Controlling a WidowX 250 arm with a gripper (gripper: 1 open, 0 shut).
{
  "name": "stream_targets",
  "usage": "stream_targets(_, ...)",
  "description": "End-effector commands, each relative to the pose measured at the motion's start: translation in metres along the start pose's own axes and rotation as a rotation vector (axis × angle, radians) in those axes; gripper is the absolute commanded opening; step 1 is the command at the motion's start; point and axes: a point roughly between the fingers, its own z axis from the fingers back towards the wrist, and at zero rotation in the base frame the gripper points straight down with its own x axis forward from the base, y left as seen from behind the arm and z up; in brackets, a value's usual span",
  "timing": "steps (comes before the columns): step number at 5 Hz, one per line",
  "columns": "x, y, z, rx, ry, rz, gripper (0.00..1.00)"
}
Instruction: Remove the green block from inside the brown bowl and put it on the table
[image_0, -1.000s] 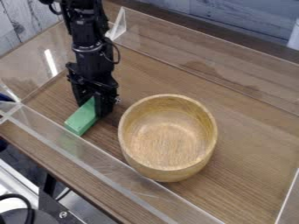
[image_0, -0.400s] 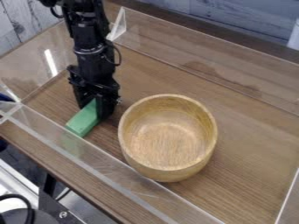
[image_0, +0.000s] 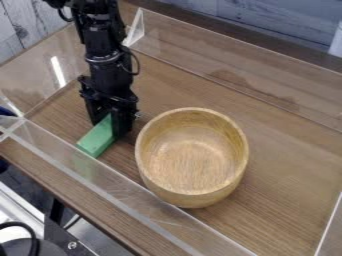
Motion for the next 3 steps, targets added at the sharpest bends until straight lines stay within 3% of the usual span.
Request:
stream_targets(1, 0.0102, 0.0075, 0.0142, 0.018, -0.052, 0.007, 0.0)
stream_targets(3, 0.0105, 0.0081, 0.0167, 0.004, -0.058, 0.014, 0.0)
